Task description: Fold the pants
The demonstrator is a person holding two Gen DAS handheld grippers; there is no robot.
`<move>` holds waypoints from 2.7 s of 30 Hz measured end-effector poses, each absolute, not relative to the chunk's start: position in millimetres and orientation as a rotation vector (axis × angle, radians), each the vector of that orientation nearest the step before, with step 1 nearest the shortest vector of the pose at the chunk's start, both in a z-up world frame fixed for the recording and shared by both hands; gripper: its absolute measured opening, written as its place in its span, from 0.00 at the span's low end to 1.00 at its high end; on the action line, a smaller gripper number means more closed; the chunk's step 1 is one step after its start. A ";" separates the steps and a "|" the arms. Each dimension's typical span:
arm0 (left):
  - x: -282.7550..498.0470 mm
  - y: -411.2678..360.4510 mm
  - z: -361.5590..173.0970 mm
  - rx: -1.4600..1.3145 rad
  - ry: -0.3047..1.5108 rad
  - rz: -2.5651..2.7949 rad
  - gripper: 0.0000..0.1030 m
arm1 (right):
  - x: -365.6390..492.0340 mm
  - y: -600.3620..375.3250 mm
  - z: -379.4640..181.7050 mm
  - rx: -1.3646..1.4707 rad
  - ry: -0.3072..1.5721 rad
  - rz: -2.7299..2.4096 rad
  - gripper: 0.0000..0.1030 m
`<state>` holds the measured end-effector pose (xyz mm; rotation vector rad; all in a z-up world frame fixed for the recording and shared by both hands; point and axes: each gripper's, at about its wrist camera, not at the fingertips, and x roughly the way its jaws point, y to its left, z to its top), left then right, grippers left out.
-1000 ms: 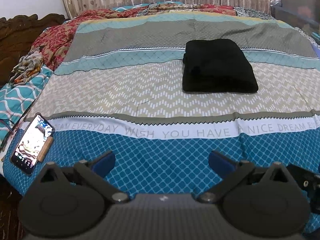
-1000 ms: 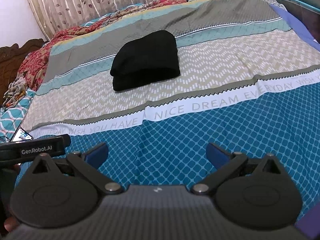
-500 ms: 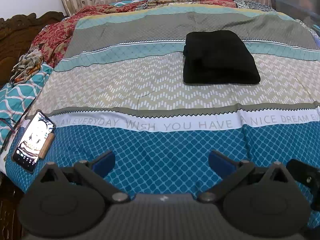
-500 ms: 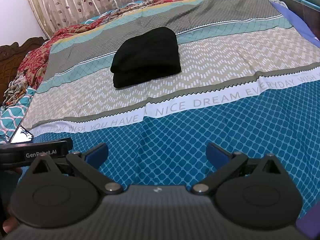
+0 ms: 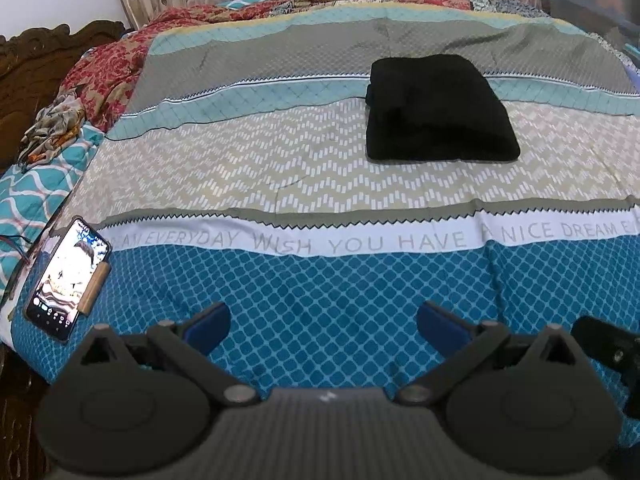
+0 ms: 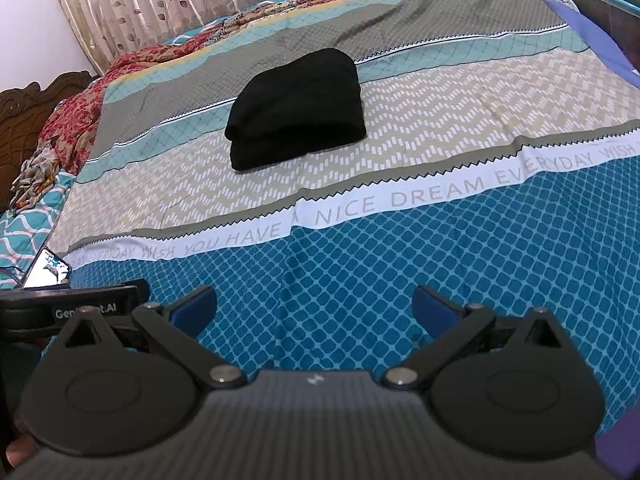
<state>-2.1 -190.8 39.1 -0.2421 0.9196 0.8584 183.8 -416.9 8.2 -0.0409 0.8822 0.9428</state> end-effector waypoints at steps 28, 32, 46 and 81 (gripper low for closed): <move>-8.2 -196.9 56.6 -0.162 0.866 0.875 1.00 | 180.8 -417.7 15.5 -0.026 0.854 0.937 1.00; -9.4 -196.5 54.0 -0.160 0.882 0.883 1.00 | 180.6 -417.8 15.7 -0.025 0.853 0.936 1.00; -10.9 -196.7 44.9 -0.178 0.950 0.852 1.00 | 177.9 -418.8 17.6 -0.016 0.839 0.925 1.00; -5.2 -205.4 20.3 -0.219 1.064 0.780 1.00 | 184.9 -420.5 12.5 0.000 0.860 0.909 1.00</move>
